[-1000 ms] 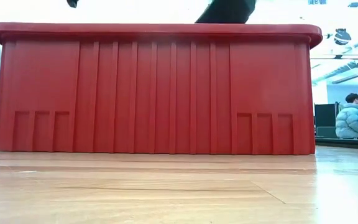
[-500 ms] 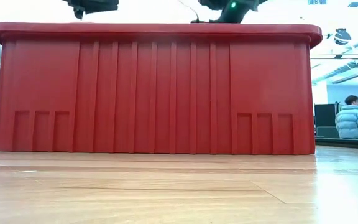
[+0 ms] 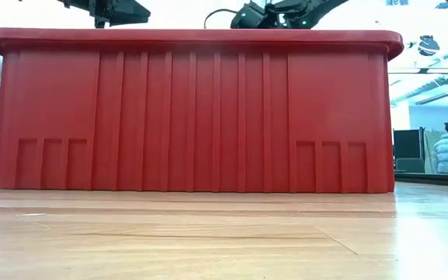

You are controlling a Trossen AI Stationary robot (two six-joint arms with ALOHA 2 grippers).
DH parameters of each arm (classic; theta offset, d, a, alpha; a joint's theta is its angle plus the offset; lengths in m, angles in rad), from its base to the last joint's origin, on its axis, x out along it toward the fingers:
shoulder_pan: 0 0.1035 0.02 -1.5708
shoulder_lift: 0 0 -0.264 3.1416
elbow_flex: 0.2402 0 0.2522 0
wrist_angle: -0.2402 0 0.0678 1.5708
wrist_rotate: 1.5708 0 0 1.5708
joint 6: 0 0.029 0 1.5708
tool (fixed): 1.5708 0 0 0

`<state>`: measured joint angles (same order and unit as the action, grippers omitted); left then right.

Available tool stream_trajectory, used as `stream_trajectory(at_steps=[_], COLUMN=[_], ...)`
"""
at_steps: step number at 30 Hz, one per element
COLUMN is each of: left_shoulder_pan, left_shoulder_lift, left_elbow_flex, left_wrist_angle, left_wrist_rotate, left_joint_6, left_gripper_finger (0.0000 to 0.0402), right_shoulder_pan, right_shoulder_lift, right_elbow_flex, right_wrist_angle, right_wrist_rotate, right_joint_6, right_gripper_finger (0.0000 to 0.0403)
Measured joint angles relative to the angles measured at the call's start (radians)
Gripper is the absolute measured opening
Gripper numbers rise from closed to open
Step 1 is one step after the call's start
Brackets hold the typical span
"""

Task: Pick and place slides into bin
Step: Put the black slipper into the black slipper

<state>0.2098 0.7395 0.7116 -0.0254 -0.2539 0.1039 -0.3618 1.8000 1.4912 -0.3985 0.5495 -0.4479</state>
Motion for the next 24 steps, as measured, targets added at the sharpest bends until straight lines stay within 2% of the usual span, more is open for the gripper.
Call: stream_trajectory(at_steps=[8, 24], left_shoulder_pan=[0.021, 0.021], left_shoulder_lift=[0.019, 0.019], left_elbow_flex=[0.0, 0.0], left_wrist_angle=[-0.003, -0.001], left_wrist_rotate=[0.012, 0.029], left_joint_6=[-0.003, 0.018], left_gripper_finger=[0.0127, 0.0127], right_shoulder_pan=[0.004, 0.016], right_shoulder_lift=[0.071, 0.255], right_elbow_flex=[0.115, 0.315], right_wrist_angle=[-0.013, -0.188], right_wrist_rotate=[0.0, 0.031], right_joint_6=[-0.01, 0.007], right_gripper_finger=[0.0004, 0.0004])
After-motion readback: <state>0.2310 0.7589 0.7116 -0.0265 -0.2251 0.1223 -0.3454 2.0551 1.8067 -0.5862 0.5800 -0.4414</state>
